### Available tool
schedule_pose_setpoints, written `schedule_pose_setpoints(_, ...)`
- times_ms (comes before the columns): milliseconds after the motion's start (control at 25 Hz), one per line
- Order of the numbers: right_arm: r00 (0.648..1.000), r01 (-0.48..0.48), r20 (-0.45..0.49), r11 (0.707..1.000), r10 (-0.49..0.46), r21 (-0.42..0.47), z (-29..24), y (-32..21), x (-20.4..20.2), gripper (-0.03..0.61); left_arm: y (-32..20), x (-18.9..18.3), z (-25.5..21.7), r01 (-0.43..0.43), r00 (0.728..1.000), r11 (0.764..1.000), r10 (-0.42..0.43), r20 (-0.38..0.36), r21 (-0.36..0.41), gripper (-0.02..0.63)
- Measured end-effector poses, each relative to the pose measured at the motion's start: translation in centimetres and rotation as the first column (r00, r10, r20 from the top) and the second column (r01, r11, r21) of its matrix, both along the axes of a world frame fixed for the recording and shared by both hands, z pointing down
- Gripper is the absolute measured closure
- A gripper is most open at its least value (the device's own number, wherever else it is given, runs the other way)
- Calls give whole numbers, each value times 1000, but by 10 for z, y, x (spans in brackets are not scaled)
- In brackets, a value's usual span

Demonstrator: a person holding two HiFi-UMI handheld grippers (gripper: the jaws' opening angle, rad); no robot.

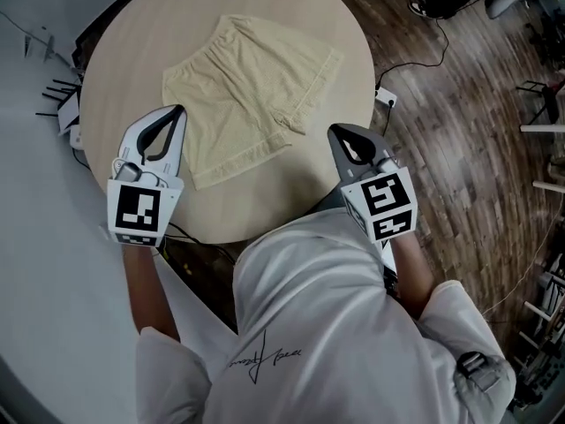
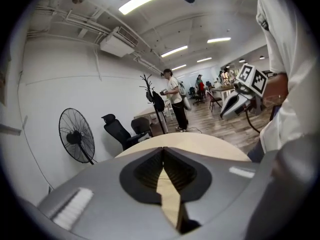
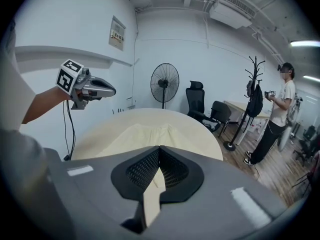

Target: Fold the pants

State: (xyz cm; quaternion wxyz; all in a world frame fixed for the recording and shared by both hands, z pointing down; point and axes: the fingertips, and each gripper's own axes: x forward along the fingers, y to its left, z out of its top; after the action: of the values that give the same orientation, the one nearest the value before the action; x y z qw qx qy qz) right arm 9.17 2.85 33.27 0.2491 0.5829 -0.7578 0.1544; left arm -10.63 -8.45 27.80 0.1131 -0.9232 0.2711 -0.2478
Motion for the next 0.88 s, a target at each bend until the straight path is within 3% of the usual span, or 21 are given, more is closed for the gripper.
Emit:
schedule_pose_setpoints(360,998,-59,-36,997,57,-54,22,-25,28,592,-58,26,33,-66,990,997,70,121,-41,572)
schedule_pose_setpoints(880,997,-72,-41,988,67,-136,62,-82,59,591,-152,56,80,-45,983,984,74,167,-172,572)
